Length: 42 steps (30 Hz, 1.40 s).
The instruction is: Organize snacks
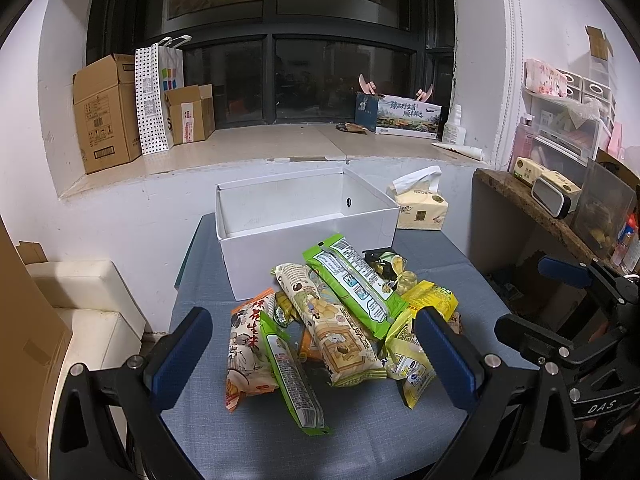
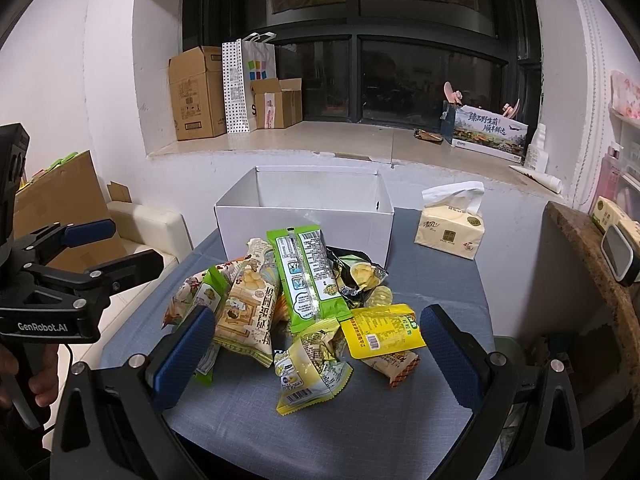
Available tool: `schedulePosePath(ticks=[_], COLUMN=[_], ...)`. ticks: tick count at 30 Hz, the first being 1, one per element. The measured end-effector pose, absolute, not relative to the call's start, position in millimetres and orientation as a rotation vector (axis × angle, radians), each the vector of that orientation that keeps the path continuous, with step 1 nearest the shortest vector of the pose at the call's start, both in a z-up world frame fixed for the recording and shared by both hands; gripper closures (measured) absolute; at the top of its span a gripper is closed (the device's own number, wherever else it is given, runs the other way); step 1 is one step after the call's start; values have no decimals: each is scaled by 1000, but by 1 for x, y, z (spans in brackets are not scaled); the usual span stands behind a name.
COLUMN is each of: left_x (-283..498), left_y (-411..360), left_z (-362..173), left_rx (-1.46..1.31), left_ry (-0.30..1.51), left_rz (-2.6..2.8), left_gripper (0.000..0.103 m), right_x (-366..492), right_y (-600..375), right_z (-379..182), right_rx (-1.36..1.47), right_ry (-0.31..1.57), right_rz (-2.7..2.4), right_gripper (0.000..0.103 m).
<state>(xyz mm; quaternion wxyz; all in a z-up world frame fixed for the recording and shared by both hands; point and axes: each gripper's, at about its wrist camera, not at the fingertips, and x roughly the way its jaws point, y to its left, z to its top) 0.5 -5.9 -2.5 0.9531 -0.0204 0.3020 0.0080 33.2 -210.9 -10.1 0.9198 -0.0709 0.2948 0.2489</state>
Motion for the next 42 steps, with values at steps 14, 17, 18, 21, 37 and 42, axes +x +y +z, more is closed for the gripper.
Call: schedulePosePath(ticks=[14, 17, 18, 21, 37, 42], left_x=[1, 1, 1, -2, -5, 0], left_y=[-3, 0, 1, 9, 50, 54], left_z=[-7, -8, -9, -9, -29, -39], left_rx=[-57, -64, -69, -95, -149, -166], left_ry=[620, 622, 621, 603, 651, 680], left_rz=[14, 19, 19, 24, 52, 61], left_gripper=[0, 0, 0, 0, 0, 0], right_x=[45, 60, 65, 92, 205, 192], right_y=[-203, -196, -193, -177, -115, -119], right_z=[-24, -35, -38, -54, -130, -118], right_rx=[-157, -172, -177, -212, -254, -262], right_ry=[643, 676, 683, 721, 910, 906], right_rz=[530, 542, 545, 564, 567, 605], right_gripper=[0, 0, 0, 0, 7, 31])
